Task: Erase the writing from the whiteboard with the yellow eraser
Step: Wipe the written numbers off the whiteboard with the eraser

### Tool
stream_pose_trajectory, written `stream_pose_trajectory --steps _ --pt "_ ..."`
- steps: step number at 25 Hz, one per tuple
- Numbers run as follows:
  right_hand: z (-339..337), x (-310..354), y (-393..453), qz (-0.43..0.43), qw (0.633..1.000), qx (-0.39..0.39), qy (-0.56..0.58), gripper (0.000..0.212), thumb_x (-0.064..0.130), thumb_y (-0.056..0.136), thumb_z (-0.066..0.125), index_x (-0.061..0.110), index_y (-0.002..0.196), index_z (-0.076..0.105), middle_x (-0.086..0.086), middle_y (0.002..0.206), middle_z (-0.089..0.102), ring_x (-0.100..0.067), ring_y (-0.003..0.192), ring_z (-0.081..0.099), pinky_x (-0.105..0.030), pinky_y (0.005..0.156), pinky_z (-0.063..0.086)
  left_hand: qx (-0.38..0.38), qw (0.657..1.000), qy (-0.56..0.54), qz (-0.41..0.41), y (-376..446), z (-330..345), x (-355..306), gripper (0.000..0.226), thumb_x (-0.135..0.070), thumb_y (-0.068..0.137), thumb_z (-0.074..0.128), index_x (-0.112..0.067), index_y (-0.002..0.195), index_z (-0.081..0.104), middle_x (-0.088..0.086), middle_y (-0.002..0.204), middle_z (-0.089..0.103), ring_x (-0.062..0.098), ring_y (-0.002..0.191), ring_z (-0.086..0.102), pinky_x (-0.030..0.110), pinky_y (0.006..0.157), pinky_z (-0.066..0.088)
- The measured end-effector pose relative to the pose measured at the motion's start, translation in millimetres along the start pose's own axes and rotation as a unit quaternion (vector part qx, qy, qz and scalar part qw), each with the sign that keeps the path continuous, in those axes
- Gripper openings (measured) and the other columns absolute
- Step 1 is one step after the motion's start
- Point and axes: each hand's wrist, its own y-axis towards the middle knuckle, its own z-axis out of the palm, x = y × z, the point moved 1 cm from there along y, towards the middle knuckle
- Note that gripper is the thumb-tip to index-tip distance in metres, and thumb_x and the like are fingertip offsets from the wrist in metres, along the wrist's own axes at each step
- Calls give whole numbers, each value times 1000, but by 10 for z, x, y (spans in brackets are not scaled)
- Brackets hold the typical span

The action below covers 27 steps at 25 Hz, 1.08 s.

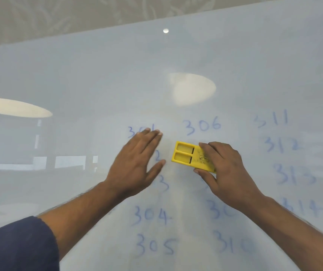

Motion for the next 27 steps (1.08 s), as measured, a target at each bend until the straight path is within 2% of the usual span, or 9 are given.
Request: stream_pose_trajectory --steps 3,5,9,15,19,25,27 --pt "270 198 304 -30 999 -2 -28 58 42 90 48 6 136 50 -8 119 57 -24 109 48 -32 94 32 5 996 34 -78 -146 5 648 68 -47 102 39 -8 157 29 6 165 29 21 154 22 32 126 12" --pt "410 270 503 -68 996 25 -58 57 40 93 47 7 140 46 -7 121 56 -27 107 52 -37 93 38 19 992 37 -119 -233 54 960 71 -50 102 33 -12 160 18 1 168 17 15 156 10 28 126 4" --pt "639 297 1000 -89 991 45 -91 57 34 92 54 8 142 45 -8 126 56 -30 113 53 -41 98 42 44 989 39 -139 -377 275 1367 74 -56 102 23 -14 162 8 -2 170 4 9 156 -4 28 126 -1" --pt "1045 432 1486 -58 993 2 -100 57 33 89 55 8 139 49 -8 120 58 -30 106 55 -39 93 40 50 986 34 -158 -503 595 1746 76 -61 102 12 -16 162 4 -2 170 -1 9 155 -8 28 125 -4" --pt "1269 564 1659 -44 995 -19 -83 57 30 85 60 6 136 52 -9 115 59 -31 102 55 -41 88 43 30 989 30 -140 -544 708 1810 73 -56 103 19 -15 162 6 0 170 1 14 157 -2 33 126 1" --pt "1251 530 1241 -127 986 28 -102 57 30 85 63 9 137 51 -7 121 58 -29 105 55 -39 92 44 4 991 25 -128 -576 765 1841 69 -49 104 23 -12 161 11 2 170 7 17 157 5 38 126 9" --pt "1203 466 1302 -128 985 22 -116 57 31 85 64 9 137 52 -8 120 59 -31 104 56 -40 90 45 2 991 30 -132 -577 778 1820 68 -46 104 25 -12 161 11 2 170 7 17 157 5 38 126 9"
